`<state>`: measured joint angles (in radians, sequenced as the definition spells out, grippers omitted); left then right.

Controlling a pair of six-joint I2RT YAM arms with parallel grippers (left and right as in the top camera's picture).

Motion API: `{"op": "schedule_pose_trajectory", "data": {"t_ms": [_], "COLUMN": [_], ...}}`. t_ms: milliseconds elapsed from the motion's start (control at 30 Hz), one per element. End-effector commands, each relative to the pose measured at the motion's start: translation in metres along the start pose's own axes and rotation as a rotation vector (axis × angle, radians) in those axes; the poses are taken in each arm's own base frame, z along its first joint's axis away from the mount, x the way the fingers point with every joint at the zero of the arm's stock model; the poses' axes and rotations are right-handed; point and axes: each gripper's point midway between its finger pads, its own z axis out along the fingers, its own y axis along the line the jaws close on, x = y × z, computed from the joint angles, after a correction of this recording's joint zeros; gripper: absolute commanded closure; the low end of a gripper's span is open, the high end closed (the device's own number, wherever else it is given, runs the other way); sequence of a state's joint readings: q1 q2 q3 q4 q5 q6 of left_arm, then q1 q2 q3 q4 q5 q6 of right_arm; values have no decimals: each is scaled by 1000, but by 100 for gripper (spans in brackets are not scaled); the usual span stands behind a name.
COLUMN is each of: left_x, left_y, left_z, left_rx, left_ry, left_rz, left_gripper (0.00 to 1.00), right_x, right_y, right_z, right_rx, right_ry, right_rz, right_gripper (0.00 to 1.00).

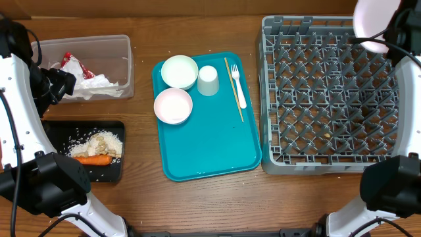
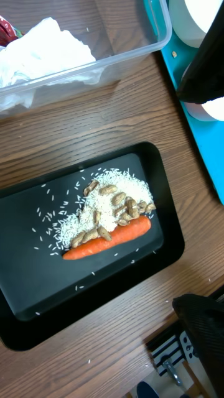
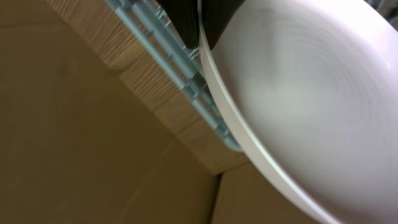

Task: Sort waste into correct bins and load items into the dishwasher rack
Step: 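Carry the plate to the rack's back right and stand it upright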

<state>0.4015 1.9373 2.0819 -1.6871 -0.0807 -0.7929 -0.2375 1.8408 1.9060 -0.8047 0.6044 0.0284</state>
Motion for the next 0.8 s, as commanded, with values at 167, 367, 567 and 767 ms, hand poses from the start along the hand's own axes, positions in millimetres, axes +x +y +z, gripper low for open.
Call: {"op": "schedule_pose_trajectory", "data": {"t_ms": [167, 367, 567, 767], "left_x": [1, 1, 1, 1], "left_y": [3, 3, 3, 3], "left_z": [-9, -9, -9, -9], "left_rx": [19, 19, 19, 19], "left_ry": [-15, -15, -15, -15], "left_rz": [-2, -2, -2, -2], "left_gripper": [0, 0, 0, 0], "right_x": [9, 31, 48, 71], "right_y": [-10, -8, -4, 8], "right_z": [29, 48, 58, 66], "right_rx": [109, 166, 177, 136], "right_ry": [26, 73, 101, 143], "right_rz": [-146, -184, -221, -254], "right_gripper": [96, 96, 95, 95]}}
